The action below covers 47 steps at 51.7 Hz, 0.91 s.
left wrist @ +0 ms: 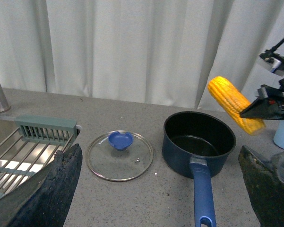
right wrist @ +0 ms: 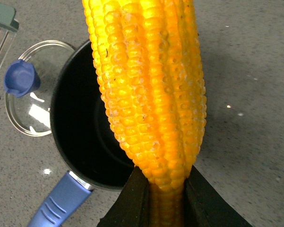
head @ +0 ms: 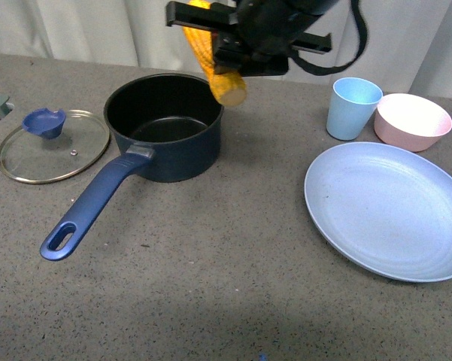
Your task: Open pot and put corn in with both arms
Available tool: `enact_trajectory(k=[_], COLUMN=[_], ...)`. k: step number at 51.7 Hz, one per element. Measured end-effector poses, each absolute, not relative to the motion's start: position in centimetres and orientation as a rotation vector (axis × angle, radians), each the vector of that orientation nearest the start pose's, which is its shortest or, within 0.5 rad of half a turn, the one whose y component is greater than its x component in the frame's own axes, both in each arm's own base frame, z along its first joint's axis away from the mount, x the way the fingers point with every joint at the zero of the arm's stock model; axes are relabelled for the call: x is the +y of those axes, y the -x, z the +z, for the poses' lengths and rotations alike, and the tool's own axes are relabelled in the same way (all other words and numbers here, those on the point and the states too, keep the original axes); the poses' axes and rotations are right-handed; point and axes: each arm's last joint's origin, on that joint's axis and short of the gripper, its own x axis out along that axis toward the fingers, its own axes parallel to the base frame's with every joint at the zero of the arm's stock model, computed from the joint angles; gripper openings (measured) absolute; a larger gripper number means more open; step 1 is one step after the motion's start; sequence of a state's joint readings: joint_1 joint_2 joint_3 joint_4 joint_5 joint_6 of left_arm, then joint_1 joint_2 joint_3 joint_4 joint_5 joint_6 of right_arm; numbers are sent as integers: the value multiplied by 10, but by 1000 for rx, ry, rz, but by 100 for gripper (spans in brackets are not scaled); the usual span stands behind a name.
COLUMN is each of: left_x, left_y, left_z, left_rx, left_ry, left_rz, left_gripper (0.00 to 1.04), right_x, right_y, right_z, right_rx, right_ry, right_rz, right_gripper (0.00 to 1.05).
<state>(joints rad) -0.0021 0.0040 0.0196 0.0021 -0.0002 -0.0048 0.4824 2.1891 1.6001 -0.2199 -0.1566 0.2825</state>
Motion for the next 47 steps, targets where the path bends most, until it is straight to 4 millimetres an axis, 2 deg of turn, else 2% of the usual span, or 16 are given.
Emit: enact_trajectory(k=[3,10,18,27,36,43,47], left_x=[0,0,0,0,0,0,0], left_y=[-97,-97,-97,-97,-97,-97,-97], left_z=[170,170,170,170,170,170,170], left_rx=[-18,-18,-18,-18,-18,-18,-18], left_ry=[5,5,5,5,5,5,5], left_rz=[-2,-2,-2,-2,-2,-2,-2], left_gripper=[98,98,98,98,98,98,98], right_x=[243,267,277,276,274,273,270], right_y=[-424,-425,-428,-429,-432,-433,-434], right_z=[160,156,147,140,141,142,141], right_rx=[889,894,907,920,913,897,858], right_ry=[-127,-108,-105,-106,-108,-105,-103], right_rz=[519,549,553,525,517,501,476], right_gripper=[12,12,13,43,68,96,95])
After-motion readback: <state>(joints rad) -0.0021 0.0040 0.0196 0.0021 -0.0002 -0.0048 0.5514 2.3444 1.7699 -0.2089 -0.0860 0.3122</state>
